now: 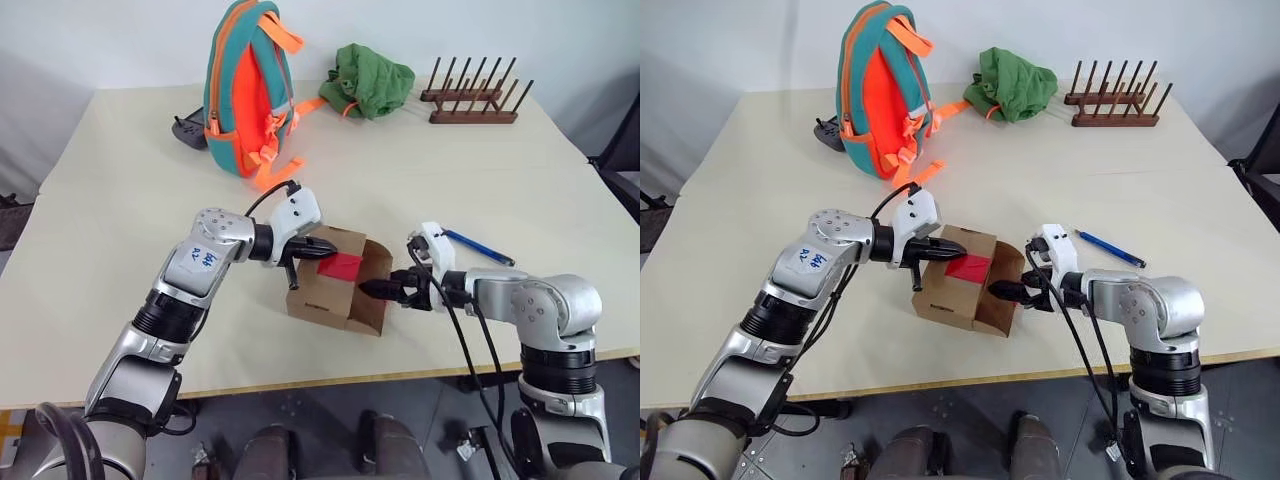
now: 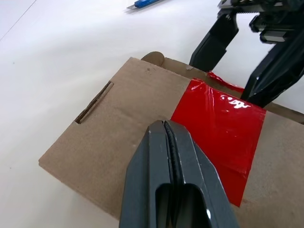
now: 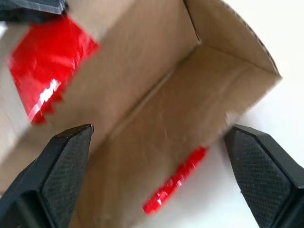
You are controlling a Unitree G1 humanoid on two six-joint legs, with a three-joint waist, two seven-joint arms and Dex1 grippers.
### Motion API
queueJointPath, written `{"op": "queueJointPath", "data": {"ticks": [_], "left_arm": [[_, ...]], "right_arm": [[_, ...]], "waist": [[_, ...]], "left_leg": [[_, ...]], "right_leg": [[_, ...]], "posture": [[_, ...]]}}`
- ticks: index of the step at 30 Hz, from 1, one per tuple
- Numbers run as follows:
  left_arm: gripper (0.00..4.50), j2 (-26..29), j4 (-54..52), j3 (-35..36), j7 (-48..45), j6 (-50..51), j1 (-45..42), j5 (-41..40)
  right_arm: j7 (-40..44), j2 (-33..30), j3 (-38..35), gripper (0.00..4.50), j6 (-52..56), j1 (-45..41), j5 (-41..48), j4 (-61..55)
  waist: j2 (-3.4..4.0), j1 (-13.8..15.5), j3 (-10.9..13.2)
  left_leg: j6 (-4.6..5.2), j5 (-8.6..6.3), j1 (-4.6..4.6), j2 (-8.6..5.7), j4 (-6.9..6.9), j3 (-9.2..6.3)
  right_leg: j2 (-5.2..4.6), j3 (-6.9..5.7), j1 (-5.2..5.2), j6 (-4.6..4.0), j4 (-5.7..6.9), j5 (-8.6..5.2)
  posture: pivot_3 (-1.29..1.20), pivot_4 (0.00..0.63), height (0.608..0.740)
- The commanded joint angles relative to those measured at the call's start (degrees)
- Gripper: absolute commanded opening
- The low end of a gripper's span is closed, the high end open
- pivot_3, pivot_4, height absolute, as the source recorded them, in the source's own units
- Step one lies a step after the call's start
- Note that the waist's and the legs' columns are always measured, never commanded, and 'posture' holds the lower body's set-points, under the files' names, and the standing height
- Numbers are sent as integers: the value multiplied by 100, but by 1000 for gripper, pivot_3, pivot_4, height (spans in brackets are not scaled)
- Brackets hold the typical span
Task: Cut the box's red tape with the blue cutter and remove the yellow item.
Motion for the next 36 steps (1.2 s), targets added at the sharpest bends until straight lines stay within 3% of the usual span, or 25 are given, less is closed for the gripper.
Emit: {"op": "queueJointPath", "data": {"ticks": [1, 5, 8, 19, 20, 29, 36], "left_arm": [[0, -25, 70, -97, -13, -16, -4, 99], [0, -28, 51, -71, 1, 0, 5, 122], [0, -35, 37, -56, -3, 8, 21, 140], [0, -84, 170, -52, 10, -105, -5, 196], [0, -92, 188, -46, 12, -122, -10, 198], [0, -259, 489, 49, 62, -400, -97, 223], [0, -665, 824, 191, 172, -802, -238, 165]], "right_arm": [[149, 388, -157, 4452, 487, -142, 342, 544], [114, 587, -6, 4452, 579, -327, 263, 769], [49, 670, -12, 3855, 613, -345, 226, 728], [-906, 1018, -698, 228, 878, -543, 234, 327], [-1058, 1022, -767, 69, 878, -553, 311, 235], [-2898, 589, -1121, 69, 878, -927, 1876, -188], [-4710, -999, -471, 69, 878, -2043, 3919, 311]], "waist": [[-3, -2, -2], [-3, -37, -3], [-3, -55, -4], [-3, -30, -3], [-2, -28, -3], [-1, -1, -2], [10, 8, 5]], "left_leg": [[0, 0, 1, 1, 0, 0], [-1, 0, 4, 3, -2, -1], [-2, 0, 6, 5, -3, -3], [-3, 0, -3, 3, -3, -3], [-3, 0, -3, 3, -3, -3], [-3, 0, -15, 0, -5, -4], [-2, 0, -19, -1, -7, 1]], "right_leg": [[0, 0, 0, 0, 2, 0], [1, 1, 0, 0, 4, 0], [4, 1, 0, 0, 6, 0], [3, 1, -4, 0, 3, 0], [3, 1, -5, 0, 3, 0], [-1, 0, -14, 0, 1, 0], [-3, -2, -17, 0, -4, 0]], "posture": [[0, 150, 740], [0, 150, 740], [0, 150, 740], [0, 150, 740], [0, 150, 740], [0, 150, 740], [0, 150, 740]]}}
